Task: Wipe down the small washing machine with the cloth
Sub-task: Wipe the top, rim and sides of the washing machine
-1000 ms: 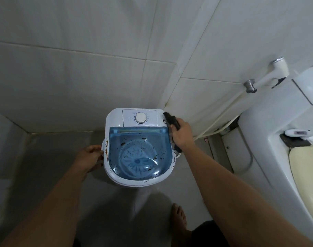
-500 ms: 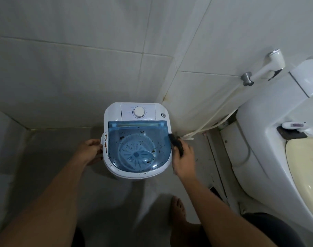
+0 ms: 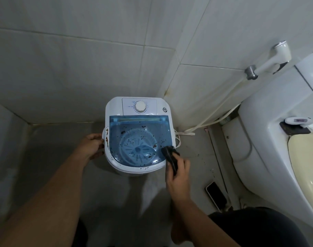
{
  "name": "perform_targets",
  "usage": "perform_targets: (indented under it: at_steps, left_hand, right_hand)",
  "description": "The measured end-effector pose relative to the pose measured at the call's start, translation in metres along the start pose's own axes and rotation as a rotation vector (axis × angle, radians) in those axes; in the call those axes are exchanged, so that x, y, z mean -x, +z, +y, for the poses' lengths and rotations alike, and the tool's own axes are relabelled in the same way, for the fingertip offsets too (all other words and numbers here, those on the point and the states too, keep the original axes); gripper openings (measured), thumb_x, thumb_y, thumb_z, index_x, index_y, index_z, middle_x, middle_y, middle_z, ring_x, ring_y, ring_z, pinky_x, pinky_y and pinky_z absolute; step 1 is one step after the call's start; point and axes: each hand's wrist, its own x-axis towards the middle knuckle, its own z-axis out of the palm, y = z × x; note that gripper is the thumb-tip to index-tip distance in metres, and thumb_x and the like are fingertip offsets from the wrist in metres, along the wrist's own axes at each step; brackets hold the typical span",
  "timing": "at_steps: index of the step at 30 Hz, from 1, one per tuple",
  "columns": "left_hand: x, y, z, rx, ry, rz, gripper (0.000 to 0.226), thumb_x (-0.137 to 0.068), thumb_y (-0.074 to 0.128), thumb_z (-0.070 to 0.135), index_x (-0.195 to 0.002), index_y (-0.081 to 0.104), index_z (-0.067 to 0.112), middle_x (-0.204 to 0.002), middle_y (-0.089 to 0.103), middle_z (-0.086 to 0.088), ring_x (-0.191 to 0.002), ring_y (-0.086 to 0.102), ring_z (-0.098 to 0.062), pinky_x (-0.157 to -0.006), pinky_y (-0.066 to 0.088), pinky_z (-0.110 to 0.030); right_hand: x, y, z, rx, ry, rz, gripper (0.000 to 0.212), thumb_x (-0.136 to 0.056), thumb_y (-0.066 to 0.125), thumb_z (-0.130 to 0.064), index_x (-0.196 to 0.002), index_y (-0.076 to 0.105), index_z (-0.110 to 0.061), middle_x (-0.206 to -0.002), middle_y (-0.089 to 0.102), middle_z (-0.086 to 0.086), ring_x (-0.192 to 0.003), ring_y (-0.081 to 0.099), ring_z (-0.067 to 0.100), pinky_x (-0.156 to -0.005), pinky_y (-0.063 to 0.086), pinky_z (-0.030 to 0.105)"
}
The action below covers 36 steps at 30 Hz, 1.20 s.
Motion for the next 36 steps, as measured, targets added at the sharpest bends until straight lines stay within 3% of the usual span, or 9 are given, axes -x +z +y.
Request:
perform_targets:
  at_steps: [3,7,10,13,20,23,27,30,36]
  left_hand:
    - [-0.001,0.0,-0.001,0.003,0.01,0.0,0.025,-0.099,0.052,0.005,-0.12,0.06,0.015,-0.111,0.067,-0.01,-0.094,0.064,-0.022,-0.1,0.05,-0.044]
    - [-0.002,-0.001,-0.003,-0.012,0.027,-0.001,0.021,-0.098,0.052,0.005,-0.113,0.059,0.018,-0.112,0.067,-0.009,-0.091,0.065,-0.02,-0.097,0.052,-0.045]
    - [-0.002,-0.002,-0.003,-0.012,0.026,0.008,0.022,-0.097,0.053,0.004,-0.112,0.06,0.018,-0.112,0.068,-0.008,-0.096,0.065,-0.022,-0.097,0.052,-0.046]
    - [-0.006,-0.004,-0.002,-0.014,0.016,0.005,0.02,-0.095,0.054,0.004,-0.105,0.062,0.019,-0.115,0.07,-0.009,-0.099,0.067,-0.024,-0.097,0.053,-0.049]
    - [-0.004,-0.002,-0.001,0.001,0.016,0.005,0.02,-0.095,0.054,0.001,-0.095,0.06,0.02,-0.108,0.069,-0.011,-0.099,0.066,-0.026,-0.096,0.053,-0.047]
    - [-0.002,-0.002,-0.002,0.003,0.021,0.004,0.02,-0.094,0.054,0.001,-0.106,0.06,0.017,-0.105,0.068,-0.01,-0.097,0.065,-0.025,-0.095,0.054,-0.045]
    - [-0.003,-0.006,-0.001,-0.006,0.018,0.006,0.022,-0.089,0.057,0.001,-0.103,0.065,0.016,-0.103,0.072,-0.012,-0.096,0.068,-0.028,-0.095,0.054,-0.051]
    - [-0.006,-0.008,-0.001,-0.033,0.025,0.008,0.024,-0.089,0.055,0.001,-0.088,0.063,0.023,-0.099,0.072,-0.011,-0.095,0.069,-0.028,-0.092,0.056,-0.05]
    - [-0.006,-0.007,0.001,-0.044,0.034,0.015,0.022,-0.091,0.057,0.002,-0.107,0.063,0.016,-0.093,0.069,-0.007,-0.09,0.065,-0.023,-0.092,0.055,-0.048]
  right_hand:
    - [-0.017,-0.015,0.003,0.034,-0.083,-0.08,0.037,-0.097,0.062,-0.026,-0.134,0.057,-0.025,-0.121,0.047,-0.002,-0.101,0.059,0.016,-0.088,0.056,0.038]
    - [-0.08,-0.018,-0.006,0.079,0.106,-0.043,0.037,-0.099,0.059,-0.022,-0.135,0.058,-0.023,-0.121,0.052,0.011,-0.107,0.061,0.031,-0.092,0.048,0.034]
    - [-0.073,-0.009,-0.013,0.117,0.115,0.017,0.037,-0.098,0.059,-0.024,-0.135,0.057,-0.026,-0.119,0.052,0.009,-0.104,0.061,0.031,-0.091,0.05,0.036]
    - [-0.012,0.001,-0.009,0.142,-0.078,0.023,0.044,-0.092,0.067,-0.017,-0.133,0.059,-0.029,-0.118,0.052,0.005,-0.104,0.058,0.026,-0.089,0.054,0.043]
    - [0.036,0.023,-0.034,0.289,-0.435,-0.265,0.055,-0.085,0.069,-0.017,-0.136,0.056,-0.034,-0.124,0.055,0.002,-0.107,0.056,0.025,-0.083,0.051,0.042]
    - [0.015,0.01,-0.023,0.279,-0.292,-0.133,0.049,-0.086,0.073,-0.018,-0.131,0.06,-0.031,-0.121,0.056,0.003,-0.105,0.056,0.026,-0.083,0.051,0.045]
    - [0.011,0.002,-0.011,0.312,-0.111,0.01,0.046,-0.088,0.072,-0.018,-0.131,0.06,-0.029,-0.12,0.056,0.004,-0.101,0.053,0.026,-0.083,0.049,0.047]
    - [0.025,0.022,-0.029,0.357,-0.273,-0.053,0.052,-0.081,0.07,-0.017,-0.13,0.06,-0.03,-0.123,0.057,0.007,-0.1,0.052,0.027,-0.079,0.045,0.042]
    - [0.036,0.056,-0.071,0.453,-0.643,-0.349,0.051,-0.079,0.068,-0.026,-0.128,0.06,-0.037,-0.123,0.059,0.003,-0.102,0.053,0.026,-0.08,0.038,0.039]
